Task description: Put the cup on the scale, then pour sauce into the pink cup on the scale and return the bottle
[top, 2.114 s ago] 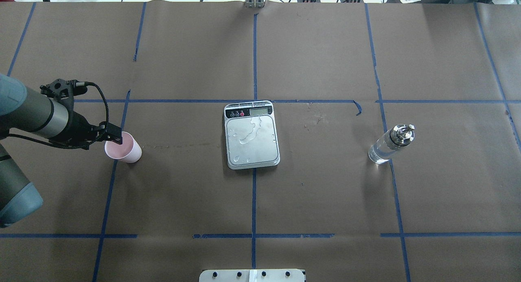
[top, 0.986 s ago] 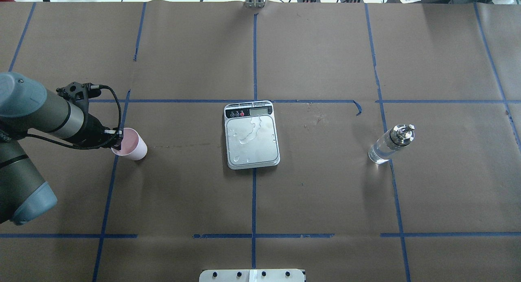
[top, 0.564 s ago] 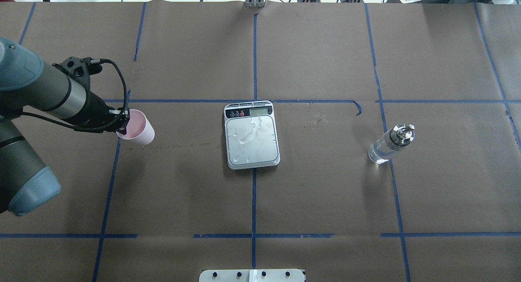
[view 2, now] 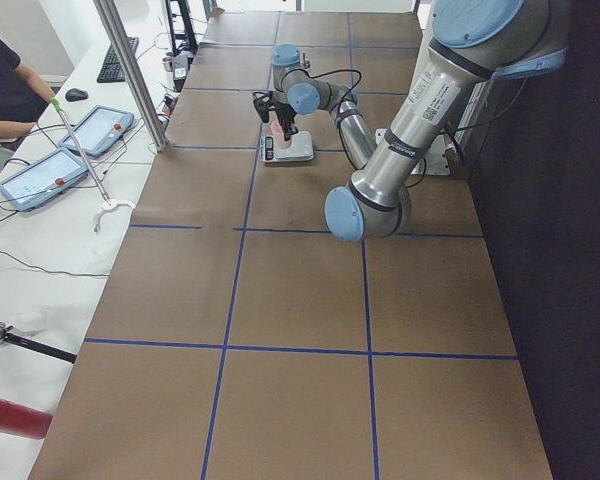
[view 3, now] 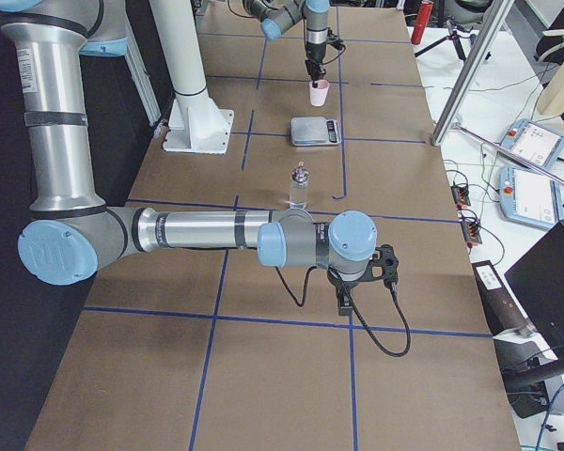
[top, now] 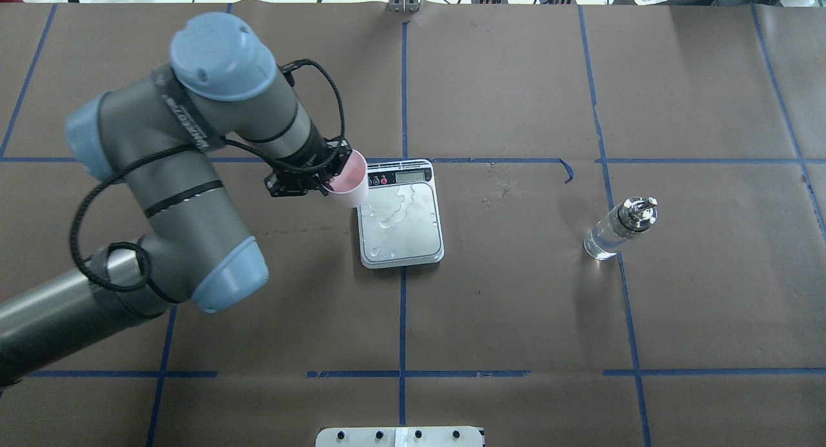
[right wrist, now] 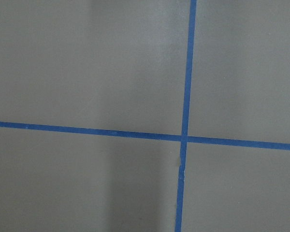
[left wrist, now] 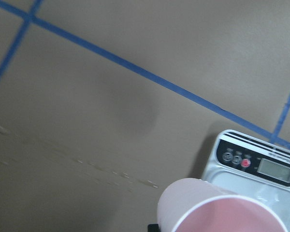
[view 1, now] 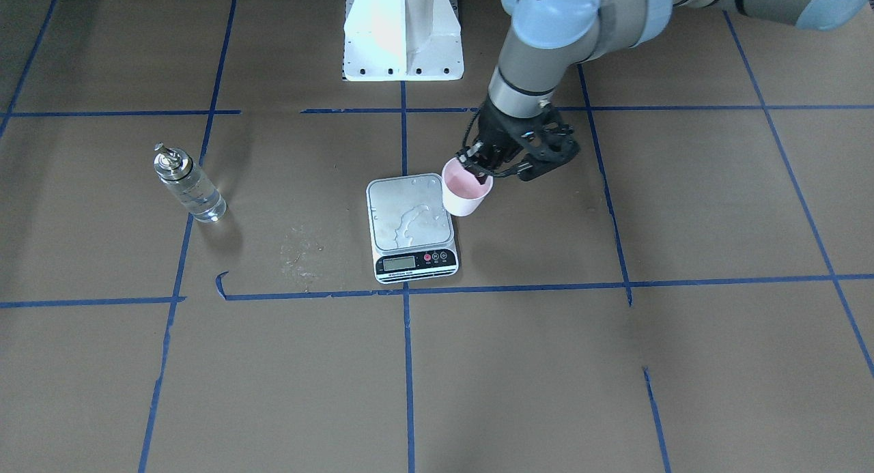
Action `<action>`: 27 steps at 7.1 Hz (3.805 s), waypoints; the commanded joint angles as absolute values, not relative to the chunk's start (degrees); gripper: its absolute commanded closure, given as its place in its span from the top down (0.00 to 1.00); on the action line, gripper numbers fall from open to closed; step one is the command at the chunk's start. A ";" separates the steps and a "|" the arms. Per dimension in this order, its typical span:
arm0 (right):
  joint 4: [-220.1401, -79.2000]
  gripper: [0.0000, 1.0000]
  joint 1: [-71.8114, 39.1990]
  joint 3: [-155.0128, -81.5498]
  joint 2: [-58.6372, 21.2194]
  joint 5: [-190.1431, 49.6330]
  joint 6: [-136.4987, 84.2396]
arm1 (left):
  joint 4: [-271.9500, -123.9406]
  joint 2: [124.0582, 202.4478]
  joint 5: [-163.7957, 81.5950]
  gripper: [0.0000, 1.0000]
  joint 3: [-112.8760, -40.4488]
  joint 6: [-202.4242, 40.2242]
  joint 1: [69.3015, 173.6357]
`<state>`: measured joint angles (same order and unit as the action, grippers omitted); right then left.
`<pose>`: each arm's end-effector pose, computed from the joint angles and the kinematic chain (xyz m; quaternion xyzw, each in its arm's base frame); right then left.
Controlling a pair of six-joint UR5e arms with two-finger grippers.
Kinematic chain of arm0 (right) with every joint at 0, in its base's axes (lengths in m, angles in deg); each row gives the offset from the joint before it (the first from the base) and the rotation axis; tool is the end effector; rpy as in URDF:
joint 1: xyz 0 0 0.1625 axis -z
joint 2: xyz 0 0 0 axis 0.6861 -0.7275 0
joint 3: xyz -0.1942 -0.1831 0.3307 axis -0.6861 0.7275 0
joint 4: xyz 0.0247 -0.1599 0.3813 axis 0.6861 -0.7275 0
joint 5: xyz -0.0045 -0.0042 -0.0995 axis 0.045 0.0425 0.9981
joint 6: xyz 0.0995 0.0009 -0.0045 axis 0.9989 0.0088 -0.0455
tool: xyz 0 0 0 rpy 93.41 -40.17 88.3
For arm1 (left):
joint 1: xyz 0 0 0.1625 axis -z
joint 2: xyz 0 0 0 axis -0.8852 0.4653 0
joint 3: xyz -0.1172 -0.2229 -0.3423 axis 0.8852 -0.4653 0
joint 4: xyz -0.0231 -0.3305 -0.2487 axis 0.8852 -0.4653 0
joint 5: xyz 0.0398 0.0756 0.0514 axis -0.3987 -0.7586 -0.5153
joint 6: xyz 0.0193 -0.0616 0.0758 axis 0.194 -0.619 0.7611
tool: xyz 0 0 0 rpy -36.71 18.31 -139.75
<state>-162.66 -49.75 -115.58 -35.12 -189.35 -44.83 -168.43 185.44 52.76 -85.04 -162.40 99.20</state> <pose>0.0826 -0.5195 0.6129 0.0535 -0.4370 -0.0094 0.8978 0.4755 -0.4707 0.1603 -0.0881 0.4351 -0.2435 0.8623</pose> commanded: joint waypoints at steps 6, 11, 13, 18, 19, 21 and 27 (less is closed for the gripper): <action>-162.66 1.00 -49.75 -115.37 -35.12 -189.35 -44.83 | -174.39 190.51 48.55 0.00 -75.69 -166.83 93.74; -162.66 1.00 -49.75 -115.46 -35.03 -189.35 -44.83 | -174.13 189.80 48.55 0.00 -76.04 -166.65 93.91; -162.66 1.00 -49.75 -115.38 -35.03 -189.35 -44.83 | -174.39 189.71 48.64 0.97 -76.04 -166.30 93.91; -163.36 1.00 -48.88 -123.22 -35.55 -190.32 -34.45 | -163.35 189.19 53.72 1.00 -90.87 -158.41 99.97; -163.45 1.00 -46.00 -130.16 -37.13 -190.41 -27.23 | -163.23 187.97 53.73 1.00 -92.46 -158.13 101.11; -163.36 1.00 -38.98 -146.23 -40.99 -190.14 -10.89 | -162.44 184.55 55.65 1.00 -96.59 -152.98 108.21; -162.40 1.00 0.10 -170.21 -42.68 -152.95 32.84 | -161.38 168.55 57.86 1.00 -100.13 -115.92 125.96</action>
<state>-162.43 -9.41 -167.82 -42.37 -163.79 27.11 -161.41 171.50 57.85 -100.17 -124.41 122.31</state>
